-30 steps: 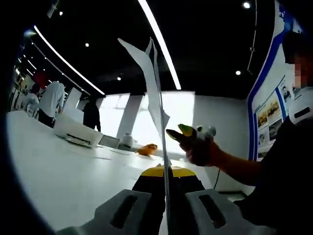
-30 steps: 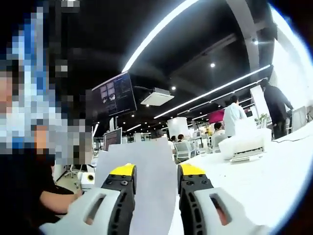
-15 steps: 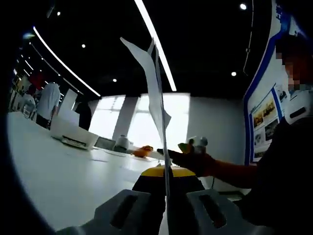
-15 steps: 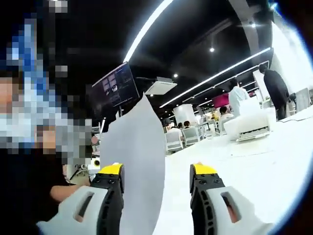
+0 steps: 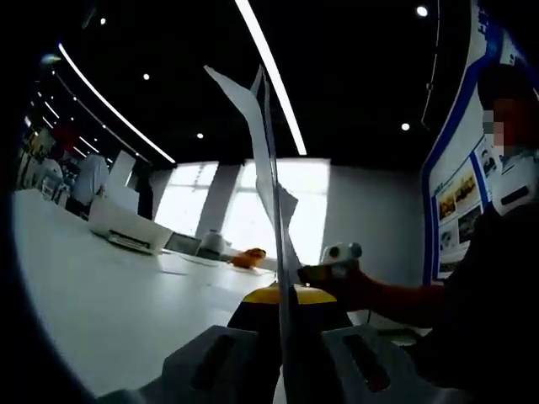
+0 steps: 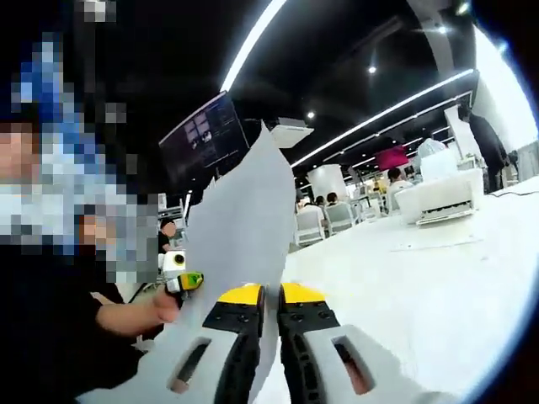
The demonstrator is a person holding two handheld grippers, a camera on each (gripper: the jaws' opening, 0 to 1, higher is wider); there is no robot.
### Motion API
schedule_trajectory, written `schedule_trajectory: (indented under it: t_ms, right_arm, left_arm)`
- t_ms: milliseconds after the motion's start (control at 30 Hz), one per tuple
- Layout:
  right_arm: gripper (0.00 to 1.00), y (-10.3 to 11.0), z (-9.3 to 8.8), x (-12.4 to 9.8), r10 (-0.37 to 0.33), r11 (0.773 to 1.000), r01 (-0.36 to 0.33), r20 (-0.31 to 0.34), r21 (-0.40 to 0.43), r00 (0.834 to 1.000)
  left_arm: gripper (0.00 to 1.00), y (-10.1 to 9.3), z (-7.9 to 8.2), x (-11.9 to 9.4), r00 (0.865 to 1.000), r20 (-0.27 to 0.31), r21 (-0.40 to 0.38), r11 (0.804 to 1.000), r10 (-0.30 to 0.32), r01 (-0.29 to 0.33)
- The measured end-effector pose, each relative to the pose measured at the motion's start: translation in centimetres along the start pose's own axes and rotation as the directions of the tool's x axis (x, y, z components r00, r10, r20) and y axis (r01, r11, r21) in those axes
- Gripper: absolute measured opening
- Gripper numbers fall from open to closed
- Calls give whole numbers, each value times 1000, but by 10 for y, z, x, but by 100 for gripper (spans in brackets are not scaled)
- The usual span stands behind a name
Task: Organize the stack of printing papers by aligning and flattening the scattered papers on the table
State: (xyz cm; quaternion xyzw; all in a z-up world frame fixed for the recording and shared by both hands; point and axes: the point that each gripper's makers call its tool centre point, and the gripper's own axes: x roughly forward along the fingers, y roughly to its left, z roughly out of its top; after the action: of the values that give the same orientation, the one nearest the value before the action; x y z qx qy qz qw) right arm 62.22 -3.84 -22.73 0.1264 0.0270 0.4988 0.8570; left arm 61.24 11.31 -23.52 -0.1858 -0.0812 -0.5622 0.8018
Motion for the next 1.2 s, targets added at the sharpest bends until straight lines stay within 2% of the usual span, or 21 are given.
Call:
schedule_trajectory:
  t_ms: [167, 267, 500, 800, 1200]
  right_arm:
    - [0, 7, 2, 0, -2, 1000, 2, 4, -12, 1000]
    - [0, 8, 3, 1, -9, 999, 8, 13, 36, 1000]
    - [0, 11, 3, 3, -21, 999, 20, 21, 45, 1000]
    - [0, 18, -8, 14, -12, 999, 12, -6, 52, 1000]
    - [0, 28, -32, 37, -42, 986, 45, -19, 162, 999]
  left_arm:
    - [6, 5, 0, -1, 1000, 4, -44, 999, 20, -19]
    - [8, 10, 3, -3, 999, 25, -69, 997, 42, -40]
    - [10, 11, 8, -4, 997, 54, -105, 993, 51, -45]
    - [12, 12, 9, -3, 997, 59, -112, 993, 53, -47]
    - [12, 13, 8, -3, 997, 57, -105, 993, 57, -51]
